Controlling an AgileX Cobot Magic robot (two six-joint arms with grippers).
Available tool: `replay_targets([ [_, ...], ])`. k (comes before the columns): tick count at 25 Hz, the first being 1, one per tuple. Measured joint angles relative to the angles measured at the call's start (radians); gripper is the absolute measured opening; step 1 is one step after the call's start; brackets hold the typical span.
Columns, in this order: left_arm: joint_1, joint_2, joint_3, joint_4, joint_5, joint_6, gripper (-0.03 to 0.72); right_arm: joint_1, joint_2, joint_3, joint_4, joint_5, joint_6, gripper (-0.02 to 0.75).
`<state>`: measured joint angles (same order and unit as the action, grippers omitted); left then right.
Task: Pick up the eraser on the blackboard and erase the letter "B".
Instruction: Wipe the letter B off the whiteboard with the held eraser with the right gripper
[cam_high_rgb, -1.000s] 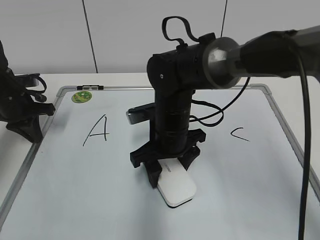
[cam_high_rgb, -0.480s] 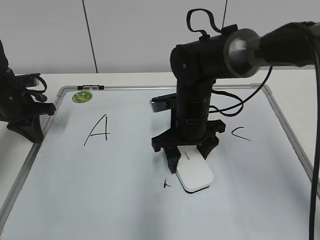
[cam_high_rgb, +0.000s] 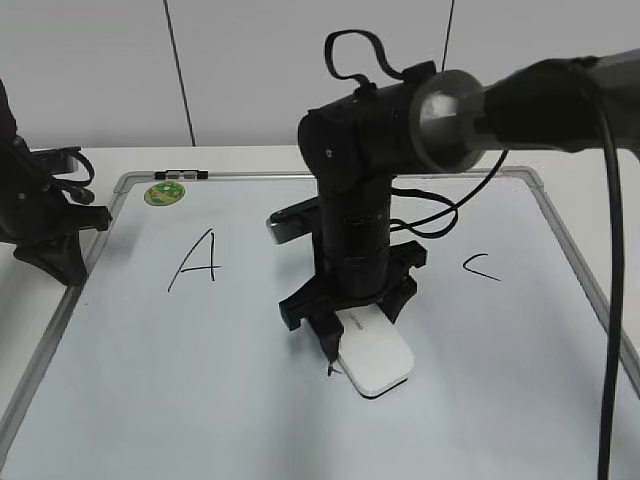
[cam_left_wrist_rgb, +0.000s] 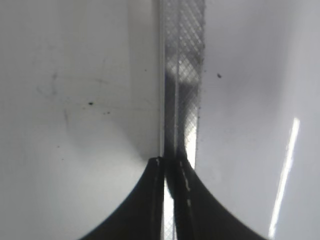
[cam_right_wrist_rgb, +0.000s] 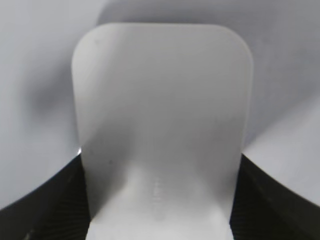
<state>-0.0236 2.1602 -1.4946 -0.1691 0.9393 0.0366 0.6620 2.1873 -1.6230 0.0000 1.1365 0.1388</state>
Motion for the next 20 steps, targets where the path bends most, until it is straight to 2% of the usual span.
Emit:
replay_targets([
  [5,0.0,0.0,0.0,-0.002,0.001,0.0,0.016,0.042,0.0,0.0,0.027,0.0,-0.016,0.521],
  [20,0.0,0.0,0.0,-0.004,0.004,0.0,0.016,0.054,0.002,0.002,0.209,0.002,-0.097,0.521],
])
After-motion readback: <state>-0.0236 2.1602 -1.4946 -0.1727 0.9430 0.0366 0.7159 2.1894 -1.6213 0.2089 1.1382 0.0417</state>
